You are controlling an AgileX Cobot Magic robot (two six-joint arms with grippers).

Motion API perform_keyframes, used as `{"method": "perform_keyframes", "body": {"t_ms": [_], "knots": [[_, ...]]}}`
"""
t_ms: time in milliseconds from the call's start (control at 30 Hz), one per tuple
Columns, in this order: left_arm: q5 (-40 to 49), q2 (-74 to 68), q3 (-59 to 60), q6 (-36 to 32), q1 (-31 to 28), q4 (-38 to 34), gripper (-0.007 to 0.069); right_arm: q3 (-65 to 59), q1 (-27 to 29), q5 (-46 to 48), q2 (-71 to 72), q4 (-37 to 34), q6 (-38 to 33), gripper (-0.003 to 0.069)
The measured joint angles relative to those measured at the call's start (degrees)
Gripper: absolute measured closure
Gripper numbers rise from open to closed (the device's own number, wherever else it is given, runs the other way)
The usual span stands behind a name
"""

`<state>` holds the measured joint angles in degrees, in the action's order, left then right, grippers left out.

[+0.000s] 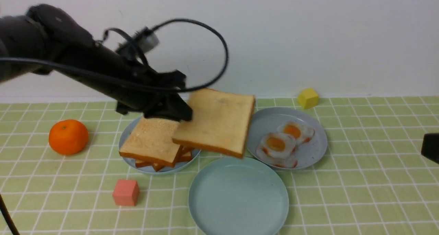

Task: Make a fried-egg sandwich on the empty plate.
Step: Use the left arm to put a slice of bread into the empty plate in the middle, then use the right arm to grab a fried egg

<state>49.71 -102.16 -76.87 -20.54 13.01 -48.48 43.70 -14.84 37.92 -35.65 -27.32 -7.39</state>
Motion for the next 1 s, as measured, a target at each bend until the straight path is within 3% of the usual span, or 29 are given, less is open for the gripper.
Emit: {"method": "perform_keyframes", "body": {"t_ms": [200,433,600,700,767,800,1000], "knots": [[-11.82,-1.24,12.07,0.15,7.33,-4.81,0.0612,0.0,0.0,-1.64,-0.28,2.35,0.0,0.0418],[-20.14,-3.13,15.1,3.46,9.86,-5.84,0.0592,0.0,0.0,-6.92,-5.59,2.65,4.29,0.0386],[-20.43,-4.27,15.21,5.03,9.91,-4.84,0.0489,1.13,0.0,-8.21,-15.63,2.65,9.11,0.0286],[-19.86,-4.21,15.02,5.95,9.91,-3.2,0.0351,5.5,0.0,-8.09,-25.62,2.6,10.07,0.0196],[-18.94,-4.21,14.6,6.03,9.91,-2.68,0.0301,7.39,0.0,-8.09,-28.96,2.6,10.55,0.0171],[-17.79,-3.97,13.96,6.15,9.91,-1.83,0.0234,10.22,0.0,-8.09,-34.0,2.41,11.89,0.0144],[-11.77,-1.2,7.76,6.45,9.63,7.38,0.0117,17.64,2.46,-5.73,-49.15,-3.16,13.72,0.0128]]}}
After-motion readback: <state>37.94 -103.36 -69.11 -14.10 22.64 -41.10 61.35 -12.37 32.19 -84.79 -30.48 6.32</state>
